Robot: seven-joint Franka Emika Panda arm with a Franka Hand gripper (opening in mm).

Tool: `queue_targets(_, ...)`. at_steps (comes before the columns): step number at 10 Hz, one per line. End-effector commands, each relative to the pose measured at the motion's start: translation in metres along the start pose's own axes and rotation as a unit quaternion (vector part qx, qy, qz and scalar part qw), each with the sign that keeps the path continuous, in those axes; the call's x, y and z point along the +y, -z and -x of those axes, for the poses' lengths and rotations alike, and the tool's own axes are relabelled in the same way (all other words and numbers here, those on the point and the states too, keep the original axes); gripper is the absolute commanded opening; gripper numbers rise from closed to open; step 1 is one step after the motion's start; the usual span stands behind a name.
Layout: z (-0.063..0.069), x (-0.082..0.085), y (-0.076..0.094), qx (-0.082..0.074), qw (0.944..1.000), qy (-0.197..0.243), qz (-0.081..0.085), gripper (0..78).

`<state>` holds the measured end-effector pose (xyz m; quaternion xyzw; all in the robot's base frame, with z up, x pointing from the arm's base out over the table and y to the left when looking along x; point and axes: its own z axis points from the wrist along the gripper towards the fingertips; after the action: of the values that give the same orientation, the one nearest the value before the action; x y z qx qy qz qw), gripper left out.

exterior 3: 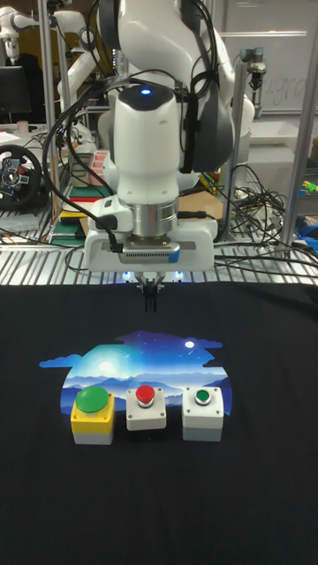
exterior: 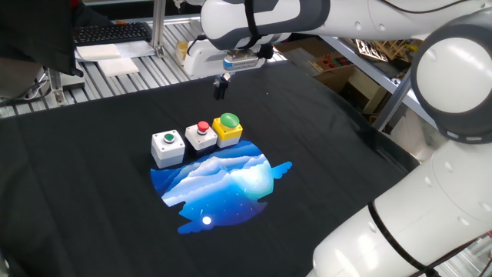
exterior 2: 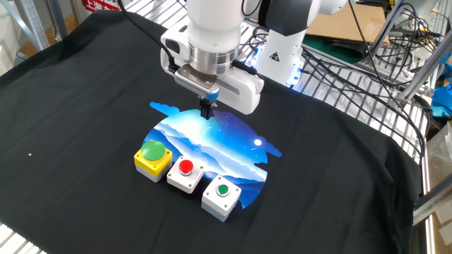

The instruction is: Press three buttons from left to right in sequence

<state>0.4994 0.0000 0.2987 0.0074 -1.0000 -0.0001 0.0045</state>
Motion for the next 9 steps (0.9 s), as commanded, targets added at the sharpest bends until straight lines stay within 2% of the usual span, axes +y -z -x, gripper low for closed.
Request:
queue_targets(1,0.0055,0.0019,0.0047,0.018,0.9941,0.107,0.001,0.0)
queue_targets(2,0.0069,0.0019,0.0058,0.017,0.9945,0.103,0.009,0.0)
queue_targets(4,0.0096,0.0009,0.0074,0.017,0.9935,0.106,0.04,0.0)
queue_targets(8,0.0133,-0.0005,0.0094,0.017,0.9929,0.112,0.035,0.0)
queue_targets(9,0.0145,-0.001,0.0101,0.015,0.9931,0.112,0.029,0.0)
